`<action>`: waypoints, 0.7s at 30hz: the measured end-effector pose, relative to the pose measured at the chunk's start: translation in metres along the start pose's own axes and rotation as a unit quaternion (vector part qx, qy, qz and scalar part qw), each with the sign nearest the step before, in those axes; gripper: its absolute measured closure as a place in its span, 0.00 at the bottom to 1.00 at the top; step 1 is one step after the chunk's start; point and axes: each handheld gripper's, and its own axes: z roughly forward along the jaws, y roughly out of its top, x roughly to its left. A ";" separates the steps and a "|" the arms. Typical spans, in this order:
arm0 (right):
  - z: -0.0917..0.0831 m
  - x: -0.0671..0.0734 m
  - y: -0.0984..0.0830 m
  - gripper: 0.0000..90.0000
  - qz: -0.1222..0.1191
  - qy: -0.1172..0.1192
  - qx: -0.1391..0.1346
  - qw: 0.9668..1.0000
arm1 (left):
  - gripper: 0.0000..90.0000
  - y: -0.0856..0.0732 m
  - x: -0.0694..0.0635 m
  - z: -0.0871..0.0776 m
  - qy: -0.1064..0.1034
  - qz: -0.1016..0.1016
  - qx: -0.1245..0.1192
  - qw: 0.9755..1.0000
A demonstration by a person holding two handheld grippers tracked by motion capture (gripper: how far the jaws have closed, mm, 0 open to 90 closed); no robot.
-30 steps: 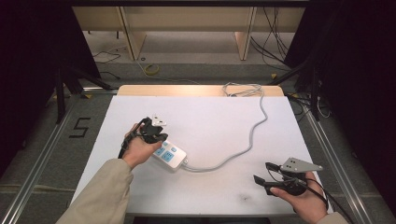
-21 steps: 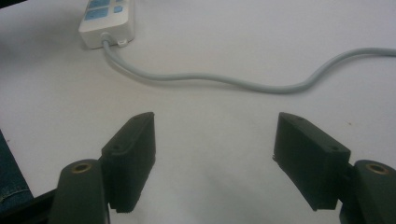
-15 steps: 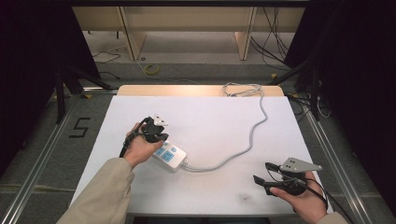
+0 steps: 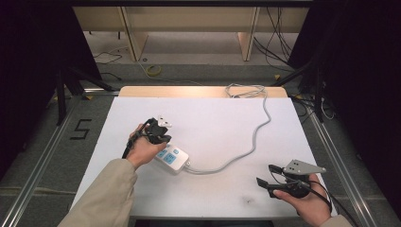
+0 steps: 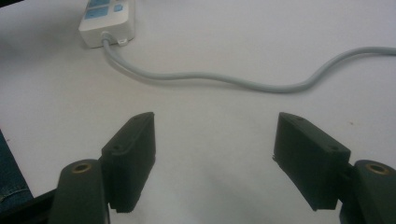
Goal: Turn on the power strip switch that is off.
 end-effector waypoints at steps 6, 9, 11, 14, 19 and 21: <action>0.000 0.000 0.000 0.33 0.001 -0.001 0.001 1.000 | 1.00 0.003 -0.005 0.001 -0.006 0.007 0.003 1.000; 0.000 0.000 0.000 0.33 0.001 0.000 -0.001 1.000 | 1.00 0.003 -0.007 0.001 -0.009 0.009 0.004 1.000; 0.000 0.000 0.000 0.33 0.001 -0.001 0.000 1.000 | 1.00 0.004 -0.009 0.002 -0.012 0.011 0.003 1.000; 0.000 0.000 0.000 0.33 0.001 -0.002 0.001 1.000 | 1.00 0.004 -0.012 0.002 -0.014 0.016 0.007 1.000; 0.000 0.000 0.000 0.33 0.001 -0.001 0.001 1.000 | 1.00 0.006 -0.016 0.003 -0.018 0.020 0.008 1.000; 0.000 0.000 0.000 0.33 0.001 -0.002 0.001 1.000 | 1.00 0.006 -0.018 0.003 -0.020 0.025 0.011 0.999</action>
